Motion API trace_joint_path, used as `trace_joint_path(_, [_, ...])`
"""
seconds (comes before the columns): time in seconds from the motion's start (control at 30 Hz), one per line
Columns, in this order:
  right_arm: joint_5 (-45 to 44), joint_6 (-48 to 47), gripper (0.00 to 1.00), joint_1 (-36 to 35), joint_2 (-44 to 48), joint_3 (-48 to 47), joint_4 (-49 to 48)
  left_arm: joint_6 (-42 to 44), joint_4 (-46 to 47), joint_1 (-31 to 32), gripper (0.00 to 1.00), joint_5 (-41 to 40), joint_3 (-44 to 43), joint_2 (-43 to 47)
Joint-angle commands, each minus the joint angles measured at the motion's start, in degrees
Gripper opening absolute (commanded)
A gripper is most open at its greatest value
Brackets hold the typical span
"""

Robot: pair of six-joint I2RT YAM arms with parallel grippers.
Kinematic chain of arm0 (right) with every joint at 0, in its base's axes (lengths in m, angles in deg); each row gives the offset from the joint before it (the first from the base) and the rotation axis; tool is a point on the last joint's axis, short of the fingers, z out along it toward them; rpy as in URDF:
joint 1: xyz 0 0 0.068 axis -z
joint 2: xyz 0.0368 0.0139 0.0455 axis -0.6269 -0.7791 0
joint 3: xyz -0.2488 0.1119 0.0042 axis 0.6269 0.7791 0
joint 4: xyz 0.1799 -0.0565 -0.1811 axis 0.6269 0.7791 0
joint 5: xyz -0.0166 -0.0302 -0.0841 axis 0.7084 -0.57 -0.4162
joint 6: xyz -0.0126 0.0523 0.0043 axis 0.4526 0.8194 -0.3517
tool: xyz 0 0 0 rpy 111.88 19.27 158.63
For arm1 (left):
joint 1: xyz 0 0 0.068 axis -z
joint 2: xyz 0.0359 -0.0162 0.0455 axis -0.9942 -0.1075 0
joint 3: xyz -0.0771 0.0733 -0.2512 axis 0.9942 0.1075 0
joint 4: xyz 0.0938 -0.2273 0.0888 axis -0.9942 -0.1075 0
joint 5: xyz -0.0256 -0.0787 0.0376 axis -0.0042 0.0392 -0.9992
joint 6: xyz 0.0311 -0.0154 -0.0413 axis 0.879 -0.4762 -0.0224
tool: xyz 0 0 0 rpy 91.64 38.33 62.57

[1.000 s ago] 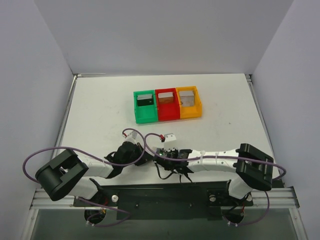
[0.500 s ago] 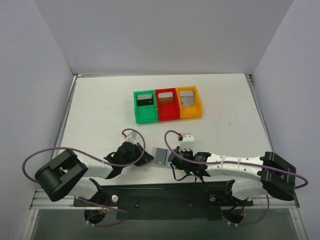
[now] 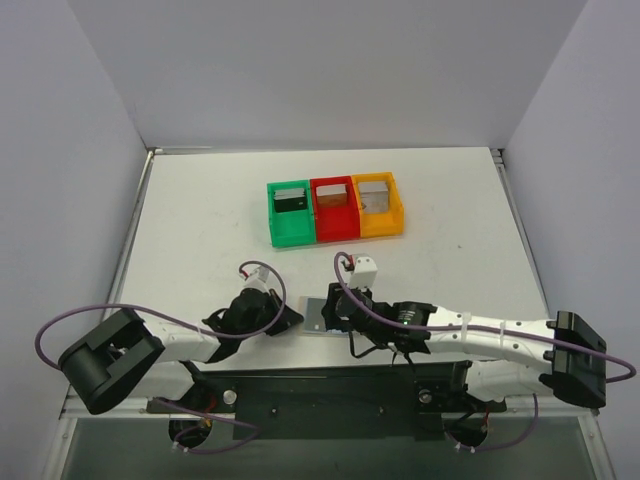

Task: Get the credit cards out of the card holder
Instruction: Remove the credit card from the card holder.

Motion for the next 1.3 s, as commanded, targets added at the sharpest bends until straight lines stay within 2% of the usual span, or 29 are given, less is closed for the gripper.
trace_joint_path(0.0, [7.4,-3.1,0.41,0.3,-5.2,-3.1,-7.7,-0.1,-3.2,0.6,0.0,-2.6,1.3,1.7])
trace_joint_path(0.1, [11.3,-2.7,0.4,2.5,-9.3,-3.3,-10.4,-0.1,-3.8,0.7,0.0,-2.7,1.3,2.4])
trace_joint_path(0.13, [15.1,-2.8,0.4,3.4,-10.0,-1.7,-12.1,0.0,-3.9,0.6,0.0,-2.6,1.3,2.5])
trace_joint_path(0.17, [16.7,-2.1,0.61,5.2,-10.3,0.2,-15.9,0.1,-4.1,0.7,0.0,-2.5,1.3,2.8])
trace_joint_path(0.2, [19.5,-1.6,0.74,6.7,-10.4,1.0,-19.1,0.2,-4.2,0.7,0.0,-2.4,1.3,2.9])
trace_joint_path(0.23, [20.4,-0.7,0.98,7.4,-10.3,3.0,-20.2,0.4,-4.3,0.7,0.0,-2.4,1.5,3.2])
trace_joint_path(0.27, [20.7,-0.1,0.98,8.3,-10.1,3.7,-21.9,0.4,-4.4,0.7,0.0,-2.4,1.7,3.4])
trace_joint_path(0.4, [22.0,-0.2,0.97,10.0,-9.4,6.5,-24.6,0.5,-4.4,0.7,0.0,-2.5,2.1,4.1])
trace_joint_path(0.53, [23.2,-0.3,0.84,10.7,-10.4,7.7,-27.5,0.6,-4.4,0.6,0.0,-2.5,2.0,4.5])
trace_joint_path(0.57, [23.2,-0.2,0.77,10.8,-10.2,8.4,-28.3,0.6,-4.4,0.7,0.0,-2.6,2.0,4.5])
trace_joint_path(0.67, [23.2,-0.5,0.7,10.8,-10.0,9.1,-31.0,0.7,-4.5,0.7,0.0,-2.4,1.9,4.6])
trace_joint_path(0.83, [26.7,-0.6,0.66,11.8,-11.4,9.0,-32.3,1.0,-5.3,0.6,0.0,-2.6,1.8,5.4])
trace_joint_path(1.03, [30.6,2.0,0.63,14.7,-14.2,12.9,-41.0,2.2,-6.8,0.6,0.0,-2.1,1.6,6.0])
trace_joint_path(1.27, [32.1,2.5,0.51,15.7,-16.4,14.3,-44.0,2.4,-7.6,0.6,0.0,-2.6,1.7,6.8])
